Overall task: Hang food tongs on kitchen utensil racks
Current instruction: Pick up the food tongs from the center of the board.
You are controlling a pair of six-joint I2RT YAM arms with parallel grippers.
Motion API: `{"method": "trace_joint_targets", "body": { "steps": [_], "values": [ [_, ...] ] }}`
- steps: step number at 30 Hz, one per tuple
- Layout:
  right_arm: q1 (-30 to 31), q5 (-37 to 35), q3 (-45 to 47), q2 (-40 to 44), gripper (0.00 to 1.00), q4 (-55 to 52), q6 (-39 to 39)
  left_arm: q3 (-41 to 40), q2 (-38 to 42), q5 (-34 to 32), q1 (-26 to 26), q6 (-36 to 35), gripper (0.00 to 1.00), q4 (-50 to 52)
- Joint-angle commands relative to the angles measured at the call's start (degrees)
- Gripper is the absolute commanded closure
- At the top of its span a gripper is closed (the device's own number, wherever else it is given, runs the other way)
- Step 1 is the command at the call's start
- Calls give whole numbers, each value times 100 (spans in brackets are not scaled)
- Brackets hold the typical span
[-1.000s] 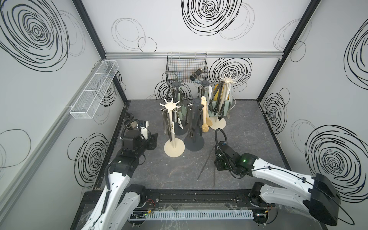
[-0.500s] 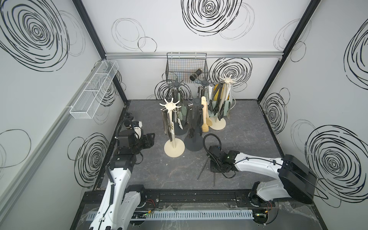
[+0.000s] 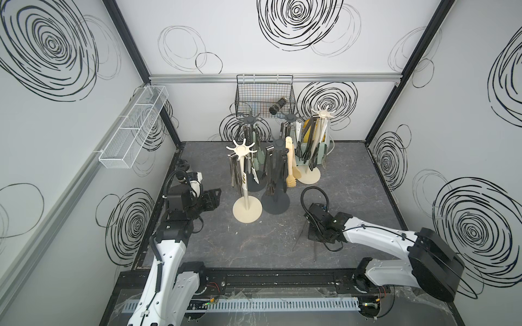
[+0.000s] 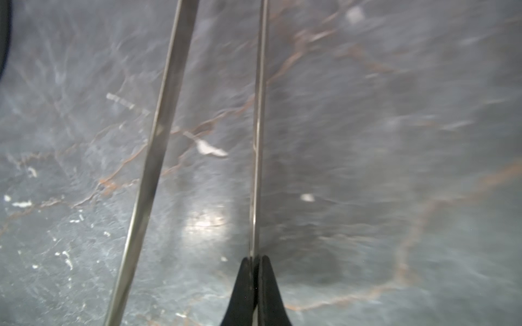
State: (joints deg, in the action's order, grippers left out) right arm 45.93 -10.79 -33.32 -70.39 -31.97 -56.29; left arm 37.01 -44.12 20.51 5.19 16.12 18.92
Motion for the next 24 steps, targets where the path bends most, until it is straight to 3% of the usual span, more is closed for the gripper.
{"method": "trace_joint_targets", "body": {
  "steps": [1,4,11,17,24],
  "values": [
    [-237,-600,-151,817,100,-501,139,-62,96,102,65,60,36,-309],
    [-364,-1032,-365,1671,100,-670,502,-81,138,127,78,64,36,-344],
    [-379,-962,-680,3395,100,468,3111,-90,106,165,96,68,36,-435],
    [-179,-687,-1347,3214,100,666,4823,-11,-9,146,96,17,36,-470],
    [820,-1302,-1604,3142,100,1458,5709,-25,26,181,100,-56,36,-608]
  ]
}}
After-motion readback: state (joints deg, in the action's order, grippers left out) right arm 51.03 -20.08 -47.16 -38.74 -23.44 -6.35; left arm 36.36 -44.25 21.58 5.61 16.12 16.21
